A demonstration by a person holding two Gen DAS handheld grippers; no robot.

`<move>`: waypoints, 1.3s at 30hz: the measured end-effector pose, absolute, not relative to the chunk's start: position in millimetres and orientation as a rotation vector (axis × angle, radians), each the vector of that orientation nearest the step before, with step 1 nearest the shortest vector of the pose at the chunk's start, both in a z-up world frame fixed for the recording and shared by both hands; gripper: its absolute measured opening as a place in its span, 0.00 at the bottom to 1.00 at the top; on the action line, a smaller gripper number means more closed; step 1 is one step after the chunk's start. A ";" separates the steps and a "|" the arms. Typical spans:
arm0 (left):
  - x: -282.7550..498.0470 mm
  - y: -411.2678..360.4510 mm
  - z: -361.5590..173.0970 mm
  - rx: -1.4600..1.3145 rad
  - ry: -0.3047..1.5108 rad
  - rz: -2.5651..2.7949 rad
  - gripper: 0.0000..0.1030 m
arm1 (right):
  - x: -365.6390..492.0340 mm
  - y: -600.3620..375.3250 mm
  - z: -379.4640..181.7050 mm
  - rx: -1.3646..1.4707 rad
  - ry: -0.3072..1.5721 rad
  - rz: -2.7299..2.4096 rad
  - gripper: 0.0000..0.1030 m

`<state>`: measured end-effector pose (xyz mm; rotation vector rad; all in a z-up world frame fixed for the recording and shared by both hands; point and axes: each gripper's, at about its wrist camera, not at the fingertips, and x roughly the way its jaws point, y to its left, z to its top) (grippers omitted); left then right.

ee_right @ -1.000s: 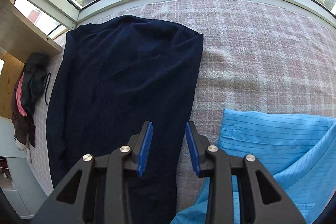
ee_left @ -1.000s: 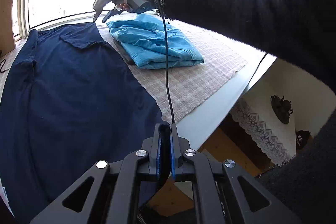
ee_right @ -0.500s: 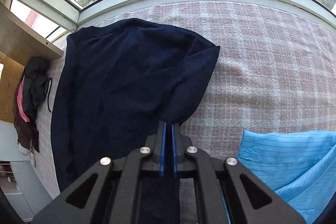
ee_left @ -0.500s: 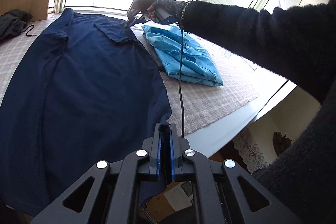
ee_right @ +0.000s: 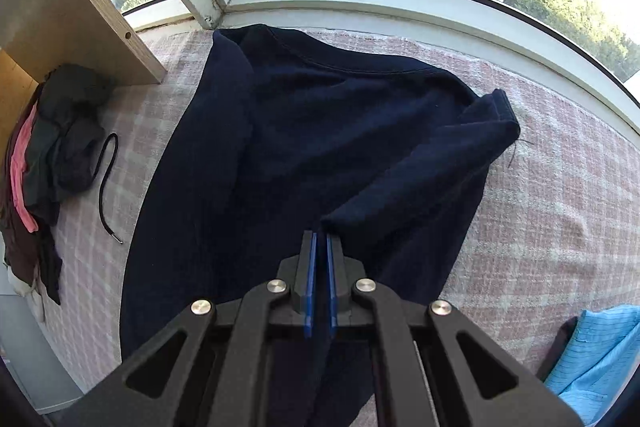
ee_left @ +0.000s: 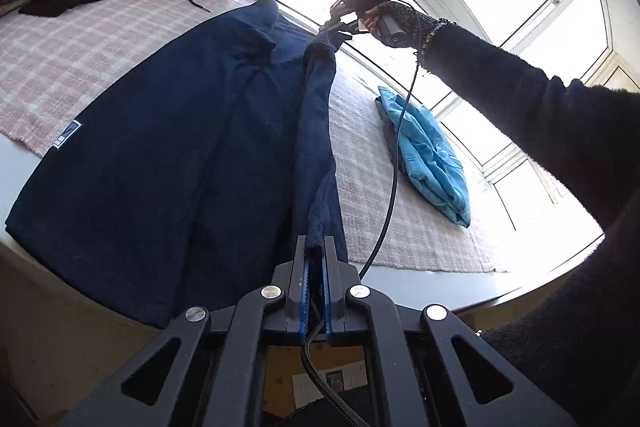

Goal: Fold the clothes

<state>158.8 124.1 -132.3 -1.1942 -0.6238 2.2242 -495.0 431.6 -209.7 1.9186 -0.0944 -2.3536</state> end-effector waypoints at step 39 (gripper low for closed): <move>146.4 100.0 -162.9 -1.288 -0.717 2.157 0.03 | -302.9 450.9 -229.7 2.015 0.042 -2.069 0.34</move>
